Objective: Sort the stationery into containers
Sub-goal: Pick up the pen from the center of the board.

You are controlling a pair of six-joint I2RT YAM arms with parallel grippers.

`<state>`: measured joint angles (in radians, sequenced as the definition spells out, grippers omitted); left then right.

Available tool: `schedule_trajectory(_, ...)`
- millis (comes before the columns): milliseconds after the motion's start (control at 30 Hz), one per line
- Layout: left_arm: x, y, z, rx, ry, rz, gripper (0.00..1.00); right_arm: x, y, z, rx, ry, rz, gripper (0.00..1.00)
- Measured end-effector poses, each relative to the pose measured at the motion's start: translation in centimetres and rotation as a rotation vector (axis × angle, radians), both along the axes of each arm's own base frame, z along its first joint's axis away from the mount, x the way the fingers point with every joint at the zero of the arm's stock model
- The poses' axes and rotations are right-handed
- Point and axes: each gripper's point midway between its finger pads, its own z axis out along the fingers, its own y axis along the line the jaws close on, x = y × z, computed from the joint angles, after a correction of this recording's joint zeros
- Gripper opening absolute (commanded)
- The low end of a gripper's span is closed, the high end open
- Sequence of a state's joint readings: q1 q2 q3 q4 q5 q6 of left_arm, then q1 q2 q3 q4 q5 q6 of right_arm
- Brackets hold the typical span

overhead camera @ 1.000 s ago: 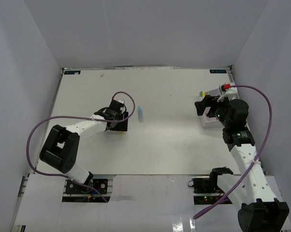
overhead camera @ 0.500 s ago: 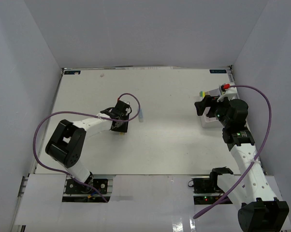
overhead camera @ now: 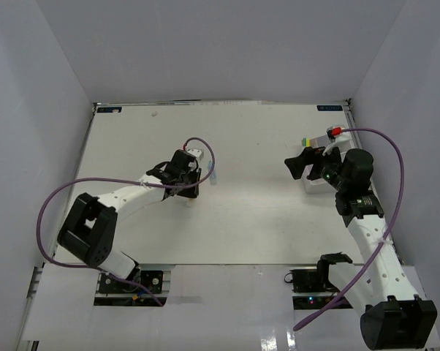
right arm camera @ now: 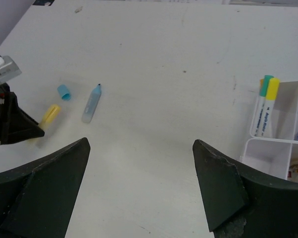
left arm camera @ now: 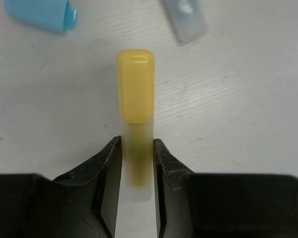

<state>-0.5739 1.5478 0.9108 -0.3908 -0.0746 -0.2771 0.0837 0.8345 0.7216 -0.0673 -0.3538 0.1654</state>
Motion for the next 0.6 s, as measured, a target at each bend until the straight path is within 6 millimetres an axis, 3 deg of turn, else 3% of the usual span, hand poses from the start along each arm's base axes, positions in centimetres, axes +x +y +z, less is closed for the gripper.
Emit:
schedule_trajectory(200,-0.1,-2.9,7.2,-0.2,-0.224,-0.171,0.19,-1.2,4.4,-0.8,0.049,0.064,0.172,0.92)
schedule_trajectory(300,-0.5,-3.6,9.9,-0.245,-0.328,-0.258,0.19,-2.1,8.1,-0.8,0.055,0.099,0.279,0.92)
schedule_trajectory(467,-1.9,-4.3,11.3,-0.272,-0.413,-0.386,0.18,-3.0,13.3,0.1,0.096,0.148,0.409,0.95)
schedule_trajectory(600,-2.7,-4.6,11.8,-0.276,-0.454,-0.456,0.18,-2.8,16.3,0.3,0.126,0.207,0.457,0.96)
